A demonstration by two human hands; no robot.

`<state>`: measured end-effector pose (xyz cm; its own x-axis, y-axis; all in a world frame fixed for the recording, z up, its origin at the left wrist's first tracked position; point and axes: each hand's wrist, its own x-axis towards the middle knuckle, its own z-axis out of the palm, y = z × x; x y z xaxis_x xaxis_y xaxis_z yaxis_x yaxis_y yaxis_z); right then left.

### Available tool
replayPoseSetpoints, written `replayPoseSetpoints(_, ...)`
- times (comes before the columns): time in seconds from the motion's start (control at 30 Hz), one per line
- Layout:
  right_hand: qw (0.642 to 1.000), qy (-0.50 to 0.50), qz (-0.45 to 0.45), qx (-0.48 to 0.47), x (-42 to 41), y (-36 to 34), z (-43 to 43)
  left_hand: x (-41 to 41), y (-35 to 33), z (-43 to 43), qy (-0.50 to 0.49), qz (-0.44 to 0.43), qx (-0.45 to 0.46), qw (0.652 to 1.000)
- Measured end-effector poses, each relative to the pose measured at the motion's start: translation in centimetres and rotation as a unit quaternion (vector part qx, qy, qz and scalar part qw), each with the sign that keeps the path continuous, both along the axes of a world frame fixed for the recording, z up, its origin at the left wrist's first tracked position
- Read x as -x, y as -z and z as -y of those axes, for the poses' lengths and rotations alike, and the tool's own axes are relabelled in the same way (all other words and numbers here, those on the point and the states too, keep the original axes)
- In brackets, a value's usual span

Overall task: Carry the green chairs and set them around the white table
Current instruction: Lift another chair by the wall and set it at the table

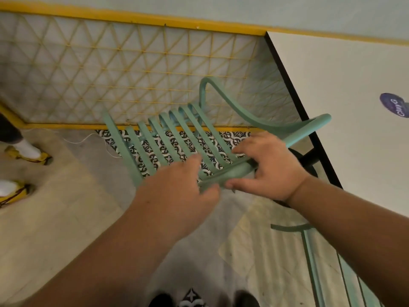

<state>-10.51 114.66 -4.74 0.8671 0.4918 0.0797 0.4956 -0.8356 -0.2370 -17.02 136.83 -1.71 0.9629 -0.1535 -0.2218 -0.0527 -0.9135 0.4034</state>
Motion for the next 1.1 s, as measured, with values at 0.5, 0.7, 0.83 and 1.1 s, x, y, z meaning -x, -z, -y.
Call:
replayPoseSetpoints(0.5,0.981,0.042,-0.067,0.175,-4.7,-0.3,4.9,1.0,5.4,2.1,-0.024,0.072,-0.13,0.989)
replayPoseSetpoints(0.7,0.981,0.058,-0.076,0.166,-3.8,-0.5,3.7,0.5,5.0,0.5,0.0,0.07,-0.163,0.984)
replayPoseSetpoints(0.83,0.983,0.071,-0.079,0.152,-2.9,-0.6,2.7,0.2,5.0,-1.0,0.013,0.074,-0.179,0.981)
replayPoseSetpoints(1.1,0.981,0.105,-0.095,0.135,-1.7,-1.0,1.3,-0.5,4.6,-2.5,0.042,0.068,-0.179,0.981)
